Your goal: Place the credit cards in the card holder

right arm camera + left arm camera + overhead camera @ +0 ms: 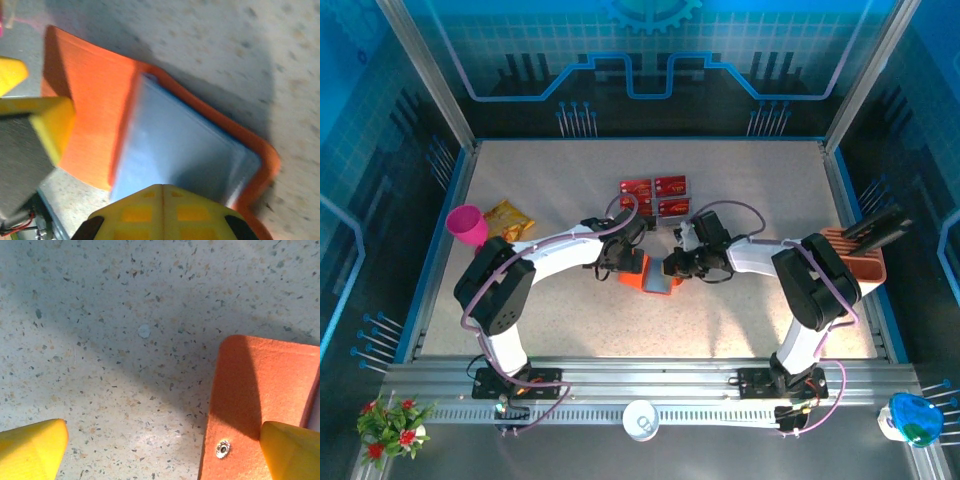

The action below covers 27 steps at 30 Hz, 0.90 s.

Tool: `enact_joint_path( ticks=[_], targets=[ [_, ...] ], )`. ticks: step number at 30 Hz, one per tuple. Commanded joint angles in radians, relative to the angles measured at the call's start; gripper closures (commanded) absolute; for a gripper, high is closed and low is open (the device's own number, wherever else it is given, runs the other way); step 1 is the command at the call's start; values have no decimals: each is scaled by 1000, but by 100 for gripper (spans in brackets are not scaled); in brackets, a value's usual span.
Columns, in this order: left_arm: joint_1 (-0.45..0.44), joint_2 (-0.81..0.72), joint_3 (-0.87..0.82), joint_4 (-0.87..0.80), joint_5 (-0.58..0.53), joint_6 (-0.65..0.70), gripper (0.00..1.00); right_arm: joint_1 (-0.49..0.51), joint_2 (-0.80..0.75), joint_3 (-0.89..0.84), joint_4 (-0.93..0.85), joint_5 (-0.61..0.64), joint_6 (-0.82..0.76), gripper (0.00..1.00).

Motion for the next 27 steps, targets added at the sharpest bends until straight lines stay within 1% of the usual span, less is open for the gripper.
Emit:
enact_joint_path(
  ticks=[1,5,7,13,16,22,25,27],
  targets=[
    [-6,29,-45,-24,5,-53,1,-10,10,-21,-6,-6,-43,100],
    [-7,59,-53,-85,20,-107,1,-20,12,4,-66,-31,-90,100],
    [-12,51,-60,-93,24,-119,1,-22,17,11,-83,-42,-111,100],
    [-15,-67,-36,-111,38,-135,1,-22,29,8,-84,-59,-134,100],
    [-15,-127,10,-110,80,-140,1,-22,26,13,-92,-55,-151,100],
    [-16,-170,131,-27,237,-152,1,-22,26,26,-100,-58,-163,100],
    [-15,-155,178,53,337,-186,1,-22,29,33,-108,-62,-169,100],
    [-14,-133,191,127,418,-232,1,-22,31,38,-113,-64,-175,100]
  ],
)
